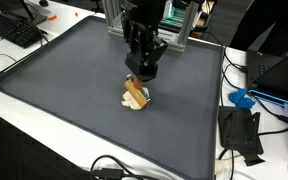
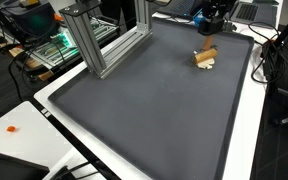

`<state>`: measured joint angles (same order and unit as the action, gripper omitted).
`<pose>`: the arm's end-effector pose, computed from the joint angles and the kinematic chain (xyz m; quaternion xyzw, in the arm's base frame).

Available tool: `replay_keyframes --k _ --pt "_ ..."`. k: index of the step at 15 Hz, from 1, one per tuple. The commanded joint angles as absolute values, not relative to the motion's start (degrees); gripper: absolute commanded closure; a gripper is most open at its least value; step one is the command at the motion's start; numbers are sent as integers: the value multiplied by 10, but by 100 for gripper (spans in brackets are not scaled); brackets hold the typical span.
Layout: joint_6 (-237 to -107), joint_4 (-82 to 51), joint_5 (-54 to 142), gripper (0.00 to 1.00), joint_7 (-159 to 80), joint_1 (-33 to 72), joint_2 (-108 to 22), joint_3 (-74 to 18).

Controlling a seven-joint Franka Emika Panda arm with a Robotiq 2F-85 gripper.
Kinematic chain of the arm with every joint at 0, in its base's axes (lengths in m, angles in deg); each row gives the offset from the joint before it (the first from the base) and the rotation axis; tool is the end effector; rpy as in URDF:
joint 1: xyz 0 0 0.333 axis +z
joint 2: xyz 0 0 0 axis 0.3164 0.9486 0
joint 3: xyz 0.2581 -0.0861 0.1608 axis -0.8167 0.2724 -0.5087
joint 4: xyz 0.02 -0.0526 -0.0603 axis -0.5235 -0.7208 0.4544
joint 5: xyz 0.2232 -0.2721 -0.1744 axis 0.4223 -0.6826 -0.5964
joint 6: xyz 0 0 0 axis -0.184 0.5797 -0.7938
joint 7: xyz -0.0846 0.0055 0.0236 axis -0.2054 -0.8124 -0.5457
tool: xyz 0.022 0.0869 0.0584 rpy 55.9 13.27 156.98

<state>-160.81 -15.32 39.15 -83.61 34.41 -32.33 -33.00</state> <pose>0.6599 0.1953 0.3609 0.9683 -0.2413 0.0590 0.0259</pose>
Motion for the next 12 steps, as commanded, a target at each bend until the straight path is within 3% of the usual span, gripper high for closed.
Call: replay_keyframes --k 1,12 --pt "-1662 -150 353 78 -877 354 -291 -308" --pt "-1601 -142 390 78 -826 340 -289 -333"
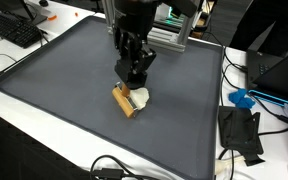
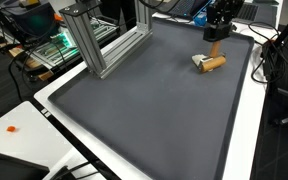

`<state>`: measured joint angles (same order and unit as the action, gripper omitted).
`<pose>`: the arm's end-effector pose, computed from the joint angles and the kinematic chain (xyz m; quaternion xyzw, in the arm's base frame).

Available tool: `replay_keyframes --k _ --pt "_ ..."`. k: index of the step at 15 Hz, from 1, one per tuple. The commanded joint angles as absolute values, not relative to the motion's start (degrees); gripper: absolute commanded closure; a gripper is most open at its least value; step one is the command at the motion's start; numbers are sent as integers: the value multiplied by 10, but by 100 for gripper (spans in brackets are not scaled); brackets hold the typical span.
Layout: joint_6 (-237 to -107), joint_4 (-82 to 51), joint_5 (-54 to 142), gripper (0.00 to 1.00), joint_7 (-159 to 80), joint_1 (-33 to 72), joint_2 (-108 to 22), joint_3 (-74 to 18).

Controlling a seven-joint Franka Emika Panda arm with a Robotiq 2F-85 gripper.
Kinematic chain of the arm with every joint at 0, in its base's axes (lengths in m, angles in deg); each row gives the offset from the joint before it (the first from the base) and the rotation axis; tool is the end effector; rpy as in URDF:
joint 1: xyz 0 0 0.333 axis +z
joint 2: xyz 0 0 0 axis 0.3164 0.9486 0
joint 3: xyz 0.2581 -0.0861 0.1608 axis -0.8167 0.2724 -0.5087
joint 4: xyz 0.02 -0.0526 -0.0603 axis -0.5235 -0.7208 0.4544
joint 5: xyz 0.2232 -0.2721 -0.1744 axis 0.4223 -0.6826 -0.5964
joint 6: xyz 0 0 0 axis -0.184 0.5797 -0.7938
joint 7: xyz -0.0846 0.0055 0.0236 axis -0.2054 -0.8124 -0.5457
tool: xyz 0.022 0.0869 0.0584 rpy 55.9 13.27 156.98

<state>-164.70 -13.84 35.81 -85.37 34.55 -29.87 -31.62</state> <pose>0.6763 0.1862 0.3501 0.9639 -0.2461 0.0954 0.0354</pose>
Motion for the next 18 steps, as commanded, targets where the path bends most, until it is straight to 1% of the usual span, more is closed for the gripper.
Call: replay_keyframes --k 1,12,18 --pt "-1595 -141 391 78 -821 340 -290 -334" --pt "-1546 -139 420 78 -784 339 -296 -344" --pt "-1548 -154 437 78 -791 338 -300 -344"
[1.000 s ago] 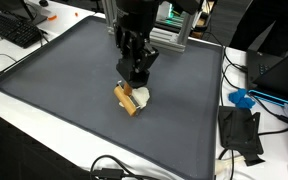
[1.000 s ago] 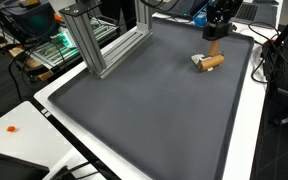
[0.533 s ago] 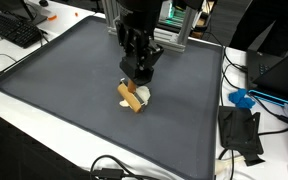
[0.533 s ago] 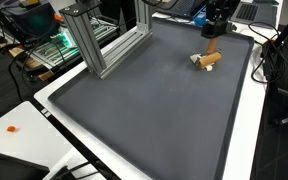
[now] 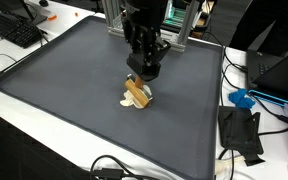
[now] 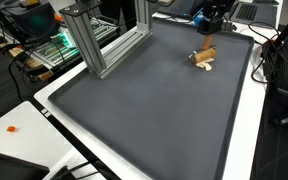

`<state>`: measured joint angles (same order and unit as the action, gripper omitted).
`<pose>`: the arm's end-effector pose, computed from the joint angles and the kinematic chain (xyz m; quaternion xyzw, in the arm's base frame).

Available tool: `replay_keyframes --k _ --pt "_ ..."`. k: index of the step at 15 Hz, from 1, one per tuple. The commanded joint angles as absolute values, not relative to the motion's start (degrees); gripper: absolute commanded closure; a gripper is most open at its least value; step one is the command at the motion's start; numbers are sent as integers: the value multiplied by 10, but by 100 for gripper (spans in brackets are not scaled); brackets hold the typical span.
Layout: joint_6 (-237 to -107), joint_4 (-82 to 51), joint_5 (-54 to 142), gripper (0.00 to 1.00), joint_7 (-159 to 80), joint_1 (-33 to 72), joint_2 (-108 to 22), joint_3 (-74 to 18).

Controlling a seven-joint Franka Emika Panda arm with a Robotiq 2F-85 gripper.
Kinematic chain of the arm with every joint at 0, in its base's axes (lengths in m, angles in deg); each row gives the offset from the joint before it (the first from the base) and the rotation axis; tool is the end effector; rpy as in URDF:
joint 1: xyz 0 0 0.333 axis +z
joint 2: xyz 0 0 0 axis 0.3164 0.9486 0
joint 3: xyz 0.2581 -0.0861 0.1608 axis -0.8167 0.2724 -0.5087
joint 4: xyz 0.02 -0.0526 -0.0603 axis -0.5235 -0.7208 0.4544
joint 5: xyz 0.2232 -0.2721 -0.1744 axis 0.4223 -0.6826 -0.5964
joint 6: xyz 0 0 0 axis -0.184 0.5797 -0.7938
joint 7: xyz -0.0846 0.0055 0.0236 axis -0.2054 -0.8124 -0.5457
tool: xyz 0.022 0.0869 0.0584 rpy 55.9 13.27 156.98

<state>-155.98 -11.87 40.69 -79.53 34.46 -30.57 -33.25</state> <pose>0.6638 0.1995 0.3601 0.9758 -0.2141 0.0289 0.0323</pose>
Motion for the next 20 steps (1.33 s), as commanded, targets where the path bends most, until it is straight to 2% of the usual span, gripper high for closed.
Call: replay_keyframes --k 1,9,20 --pt "-1547 -155 440 78 -791 338 -300 -344" --pt "-1519 -150 464 78 -791 339 -297 -348" --pt "-1581 -154 432 78 -845 346 -295 -328"
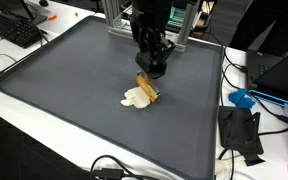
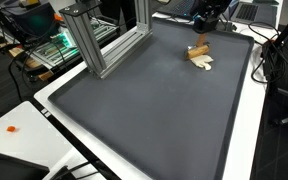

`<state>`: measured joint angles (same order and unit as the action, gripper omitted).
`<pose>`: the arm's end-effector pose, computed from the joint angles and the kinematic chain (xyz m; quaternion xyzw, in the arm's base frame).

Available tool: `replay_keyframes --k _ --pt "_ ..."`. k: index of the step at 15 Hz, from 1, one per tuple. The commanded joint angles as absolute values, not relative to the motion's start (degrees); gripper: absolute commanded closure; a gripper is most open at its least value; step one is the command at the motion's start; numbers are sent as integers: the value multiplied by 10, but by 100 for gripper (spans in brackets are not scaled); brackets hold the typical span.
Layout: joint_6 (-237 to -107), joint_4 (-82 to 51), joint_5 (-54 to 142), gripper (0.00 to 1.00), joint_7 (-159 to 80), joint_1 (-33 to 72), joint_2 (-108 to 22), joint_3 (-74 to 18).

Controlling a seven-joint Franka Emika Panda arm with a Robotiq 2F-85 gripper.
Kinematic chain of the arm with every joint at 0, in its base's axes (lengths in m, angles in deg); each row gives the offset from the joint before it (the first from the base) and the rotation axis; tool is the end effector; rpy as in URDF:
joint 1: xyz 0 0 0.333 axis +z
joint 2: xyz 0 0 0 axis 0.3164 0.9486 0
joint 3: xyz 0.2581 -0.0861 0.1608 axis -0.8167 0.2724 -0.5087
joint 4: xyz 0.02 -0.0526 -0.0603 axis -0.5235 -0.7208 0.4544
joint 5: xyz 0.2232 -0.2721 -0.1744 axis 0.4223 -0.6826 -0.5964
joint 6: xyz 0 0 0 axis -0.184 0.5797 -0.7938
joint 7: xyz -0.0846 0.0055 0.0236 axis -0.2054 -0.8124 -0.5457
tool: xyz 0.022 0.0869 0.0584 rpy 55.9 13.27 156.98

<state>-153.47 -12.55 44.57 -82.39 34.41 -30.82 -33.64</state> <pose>0.6546 0.2038 0.3537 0.9676 -0.2517 -0.0087 0.0190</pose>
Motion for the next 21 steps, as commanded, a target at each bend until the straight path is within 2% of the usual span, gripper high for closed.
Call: replay_keyframes --k 1,21 --pt "-1580 -153 431 78 -848 346 -295 -327" --pt "-1649 -155 375 78 -955 346 -287 -298"
